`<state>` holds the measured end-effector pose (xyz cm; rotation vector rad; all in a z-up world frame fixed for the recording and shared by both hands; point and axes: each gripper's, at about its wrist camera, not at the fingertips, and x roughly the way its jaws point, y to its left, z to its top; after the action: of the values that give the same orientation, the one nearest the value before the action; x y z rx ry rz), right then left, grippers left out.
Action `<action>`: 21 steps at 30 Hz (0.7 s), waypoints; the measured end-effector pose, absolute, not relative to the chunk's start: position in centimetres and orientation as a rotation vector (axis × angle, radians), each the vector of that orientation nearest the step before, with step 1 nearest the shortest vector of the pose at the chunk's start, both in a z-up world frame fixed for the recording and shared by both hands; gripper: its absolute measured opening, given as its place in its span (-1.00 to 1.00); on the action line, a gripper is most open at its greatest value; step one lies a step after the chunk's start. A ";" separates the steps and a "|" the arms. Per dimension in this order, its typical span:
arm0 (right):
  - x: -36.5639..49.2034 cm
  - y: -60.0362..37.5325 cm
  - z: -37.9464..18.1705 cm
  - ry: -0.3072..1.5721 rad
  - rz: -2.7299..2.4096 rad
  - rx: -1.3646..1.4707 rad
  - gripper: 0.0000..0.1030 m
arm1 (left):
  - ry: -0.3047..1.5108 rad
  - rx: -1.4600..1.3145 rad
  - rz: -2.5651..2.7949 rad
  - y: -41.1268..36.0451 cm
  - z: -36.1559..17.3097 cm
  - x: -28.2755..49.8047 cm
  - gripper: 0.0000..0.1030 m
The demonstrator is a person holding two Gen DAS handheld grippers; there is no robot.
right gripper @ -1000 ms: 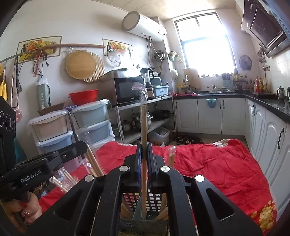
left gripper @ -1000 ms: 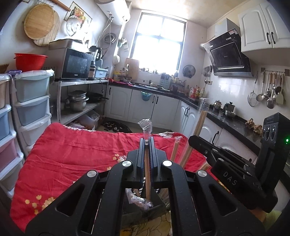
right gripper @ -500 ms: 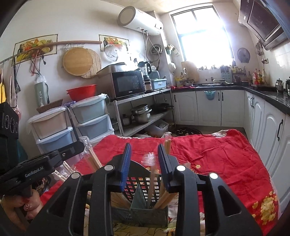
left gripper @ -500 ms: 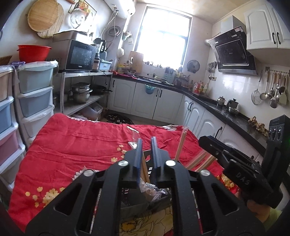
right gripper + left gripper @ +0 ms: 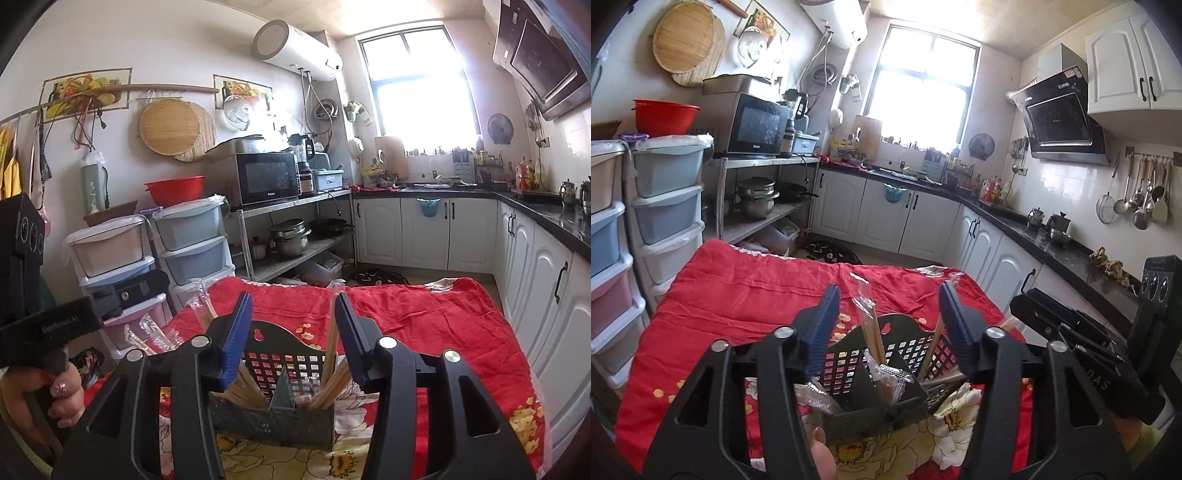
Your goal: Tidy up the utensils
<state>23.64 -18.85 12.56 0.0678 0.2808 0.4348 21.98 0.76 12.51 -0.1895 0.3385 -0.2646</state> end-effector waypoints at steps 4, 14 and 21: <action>22.8 -19.2 12.9 0.282 0.438 0.067 0.04 | 0.328 -0.197 -0.277 1.0 13.2 21.1 0.26; 20.6 -20.0 13.0 0.279 0.430 0.065 0.33 | 0.327 -0.222 -0.291 1.6 13.5 19.3 0.79; 19.6 -20.2 12.7 0.280 0.423 0.061 0.50 | 0.348 -0.217 -0.306 1.4 12.8 18.1 0.79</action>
<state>19.64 -20.21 12.69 0.0606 0.2799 0.4232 18.14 1.39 12.81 -0.2175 0.3480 -0.3056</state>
